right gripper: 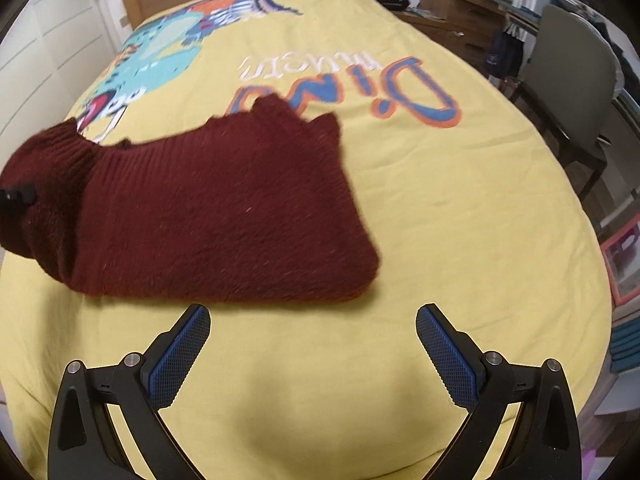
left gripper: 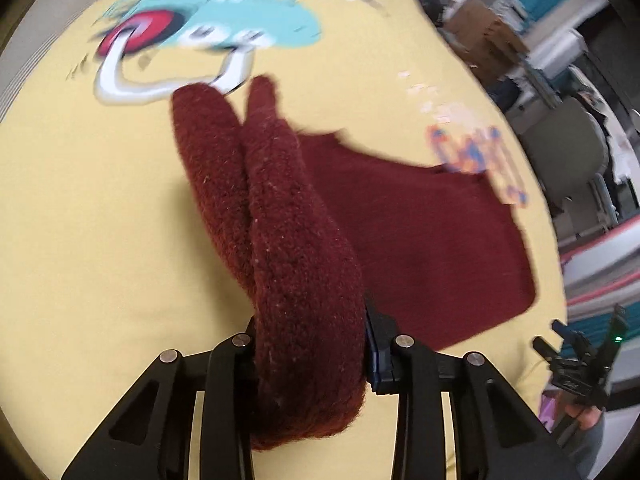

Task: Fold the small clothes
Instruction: 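Grasp the sweater edge with the left tool and fold it over, release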

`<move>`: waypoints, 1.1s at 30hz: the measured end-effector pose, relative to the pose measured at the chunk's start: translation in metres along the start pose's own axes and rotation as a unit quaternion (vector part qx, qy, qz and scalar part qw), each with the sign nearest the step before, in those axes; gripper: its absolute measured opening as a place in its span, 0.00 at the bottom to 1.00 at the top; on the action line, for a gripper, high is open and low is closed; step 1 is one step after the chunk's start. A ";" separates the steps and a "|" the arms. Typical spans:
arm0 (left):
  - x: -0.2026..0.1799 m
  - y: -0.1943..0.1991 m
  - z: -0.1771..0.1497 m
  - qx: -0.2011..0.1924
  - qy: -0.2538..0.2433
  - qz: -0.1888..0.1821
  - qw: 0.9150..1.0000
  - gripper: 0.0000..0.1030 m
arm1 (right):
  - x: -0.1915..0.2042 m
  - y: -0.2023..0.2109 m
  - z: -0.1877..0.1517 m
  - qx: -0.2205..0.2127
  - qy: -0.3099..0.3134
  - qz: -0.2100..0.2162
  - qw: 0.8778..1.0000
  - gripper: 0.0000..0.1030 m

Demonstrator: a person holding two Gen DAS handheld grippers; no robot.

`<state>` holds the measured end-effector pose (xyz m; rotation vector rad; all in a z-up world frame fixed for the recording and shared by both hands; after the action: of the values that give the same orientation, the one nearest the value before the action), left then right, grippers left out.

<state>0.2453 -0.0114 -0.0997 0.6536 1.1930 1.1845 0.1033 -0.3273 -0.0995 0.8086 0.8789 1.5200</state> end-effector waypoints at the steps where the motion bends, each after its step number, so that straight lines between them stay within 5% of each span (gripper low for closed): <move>1: -0.015 0.004 0.003 0.000 -0.006 -0.007 1.000 0.27 | -0.005 0.003 0.001 -0.002 -0.005 0.000 1.000 1.00; 9: -0.140 -0.009 0.021 -0.002 -0.079 -0.028 0.996 0.25 | -0.054 0.028 0.008 -0.030 -0.036 -0.010 0.999 1.00; 17: -0.247 -0.093 0.009 0.032 -0.144 -0.010 0.989 0.25 | -0.092 0.027 -0.005 -0.019 -0.070 -0.015 0.997 1.00; 24: -0.268 -0.152 -0.017 0.056 -0.159 0.074 0.983 0.27 | -0.104 0.008 -0.024 0.017 -0.082 -0.012 0.996 1.00; 33: -0.268 -0.163 -0.017 0.080 -0.136 0.076 0.984 0.45 | -0.106 0.009 -0.026 0.017 -0.079 -0.008 0.997 1.00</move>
<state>0.3042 -0.3150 -0.1550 1.0103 1.0261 1.0902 0.0893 -0.4353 -0.1065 0.9322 0.7941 1.4092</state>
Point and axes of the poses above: each gripper's, at about its wrist camera, not at the fingertips, and y roughly against the way its jaws point, x to its left, z to its top, the point moved 2 cm from there along -y, roughly the way its jaws point, and after that the axes turned 6 degrees about y, right-handed, at the moved point
